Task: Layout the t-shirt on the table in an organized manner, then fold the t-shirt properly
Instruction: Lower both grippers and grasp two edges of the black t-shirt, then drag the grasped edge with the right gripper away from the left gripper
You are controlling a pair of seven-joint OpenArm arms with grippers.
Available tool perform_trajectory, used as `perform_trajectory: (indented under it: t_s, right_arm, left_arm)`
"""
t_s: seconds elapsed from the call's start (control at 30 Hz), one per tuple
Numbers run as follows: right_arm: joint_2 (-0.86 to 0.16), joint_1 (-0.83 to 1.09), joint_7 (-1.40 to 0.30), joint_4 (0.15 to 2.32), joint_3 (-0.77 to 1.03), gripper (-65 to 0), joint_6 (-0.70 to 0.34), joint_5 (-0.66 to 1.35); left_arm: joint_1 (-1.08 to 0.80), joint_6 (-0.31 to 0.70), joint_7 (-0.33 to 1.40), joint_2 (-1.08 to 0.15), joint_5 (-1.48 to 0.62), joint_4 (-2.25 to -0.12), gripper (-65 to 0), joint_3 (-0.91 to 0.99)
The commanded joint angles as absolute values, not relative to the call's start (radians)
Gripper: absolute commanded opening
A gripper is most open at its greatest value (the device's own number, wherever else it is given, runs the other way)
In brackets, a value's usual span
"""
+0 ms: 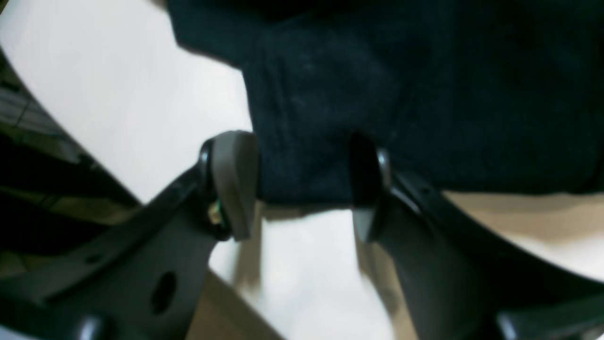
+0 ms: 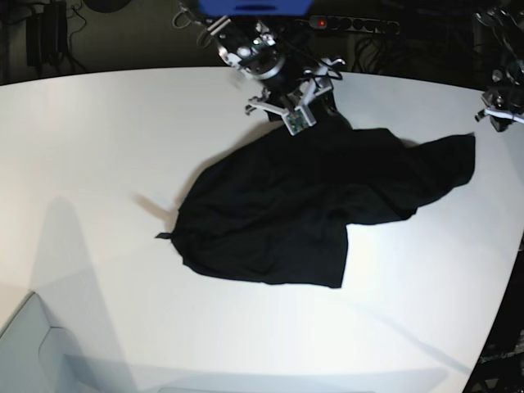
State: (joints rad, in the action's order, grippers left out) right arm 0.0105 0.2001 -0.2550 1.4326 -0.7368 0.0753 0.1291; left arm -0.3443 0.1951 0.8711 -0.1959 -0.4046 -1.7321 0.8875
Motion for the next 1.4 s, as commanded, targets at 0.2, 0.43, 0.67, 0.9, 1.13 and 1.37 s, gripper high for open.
perform_trajectory:
  t_s: [0.2,0.43,0.67,0.9,1.13,1.37]
  right_arm:
    - [0.015,0.194,-0.259,1.417,-0.753,-45.1,0.099,0.128]
    - [0.015,0.194,-0.265,1.417,-0.753,-52.6,0.099,0.128]
    - [0.002,0.199,-0.259,1.419,-0.757,-43.5,0.099,0.128]
    - [0.001,0.202,-0.259,1.419,-0.759,-40.2,0.099,0.128]
    - [-0.008,0.199,-0.263,1.414,-0.754,-40.0,0.099,0.128]
    - [-0.013,0.194,-0.262,1.412,-0.751,-39.8,0.099,0.128]
  left_arm:
    - [-0.265,0.197,0.852,-0.208,-0.346,-1.701,-42.0,0.894]
    - [-0.189,0.197,0.852,-0.205,-0.332,-1.610,-42.0,0.886]
    - [-0.145,0.197,0.779,-0.203,-0.332,-1.538,-42.0,0.803]
    - [-0.171,0.193,0.642,-0.208,-0.331,-1.480,-42.0,0.682]
    - [-0.170,0.194,0.638,-0.211,-0.331,-1.415,-42.0,0.680]
    - [-0.173,0.194,0.645,-0.213,-0.331,-1.428,-42.0,0.680]
